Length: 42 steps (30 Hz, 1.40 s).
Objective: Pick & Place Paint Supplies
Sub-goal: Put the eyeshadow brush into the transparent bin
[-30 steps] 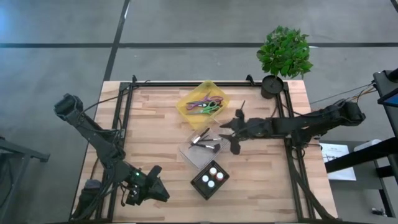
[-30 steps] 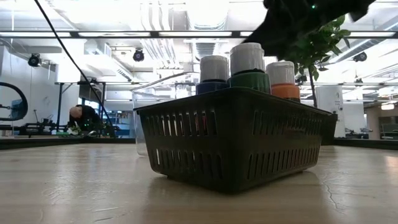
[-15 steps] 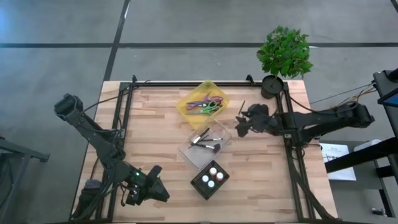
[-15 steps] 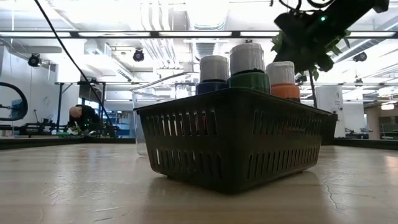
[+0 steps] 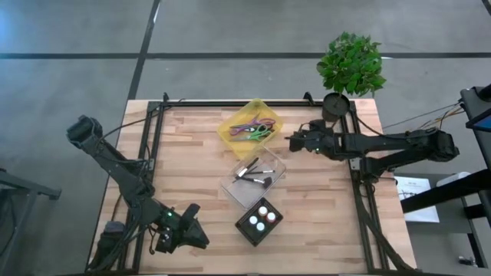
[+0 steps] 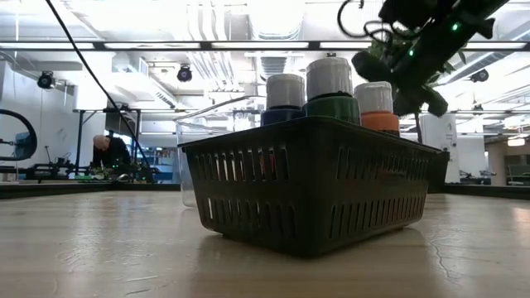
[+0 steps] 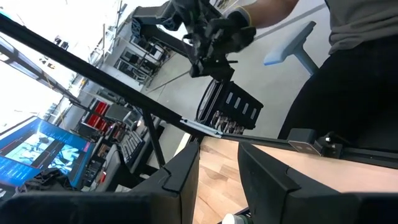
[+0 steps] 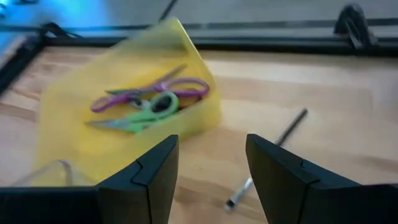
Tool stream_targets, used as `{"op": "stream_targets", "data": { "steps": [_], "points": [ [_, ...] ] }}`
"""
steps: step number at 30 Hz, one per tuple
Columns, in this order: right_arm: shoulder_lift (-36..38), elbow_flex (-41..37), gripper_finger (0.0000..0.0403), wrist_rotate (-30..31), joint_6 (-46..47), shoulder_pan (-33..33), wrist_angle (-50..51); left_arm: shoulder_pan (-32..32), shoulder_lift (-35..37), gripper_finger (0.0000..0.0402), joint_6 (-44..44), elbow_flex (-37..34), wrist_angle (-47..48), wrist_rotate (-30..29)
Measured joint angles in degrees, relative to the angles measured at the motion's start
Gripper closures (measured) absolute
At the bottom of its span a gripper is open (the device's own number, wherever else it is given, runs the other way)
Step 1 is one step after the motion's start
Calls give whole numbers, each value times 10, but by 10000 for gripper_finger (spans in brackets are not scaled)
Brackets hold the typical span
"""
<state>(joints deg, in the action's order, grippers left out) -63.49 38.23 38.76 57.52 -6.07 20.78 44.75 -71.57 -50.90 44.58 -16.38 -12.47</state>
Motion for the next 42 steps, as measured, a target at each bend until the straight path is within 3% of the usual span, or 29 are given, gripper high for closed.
{"op": "stream_targets", "data": {
  "steps": [8, 20, 42],
  "points": [
    [-88, -6, 216, 2, 110, 0, -8, 0, 0, 283, 3, 0, 0, 0],
    [-202, -4, 216, -52, 172, -19, -2, 0, 0, 283, 4, 0, 0, 0],
    [-294, 20, 216, -95, 188, -39, -2, 0, 0, 283, 14, 0, -3, 0]
  ]
}}
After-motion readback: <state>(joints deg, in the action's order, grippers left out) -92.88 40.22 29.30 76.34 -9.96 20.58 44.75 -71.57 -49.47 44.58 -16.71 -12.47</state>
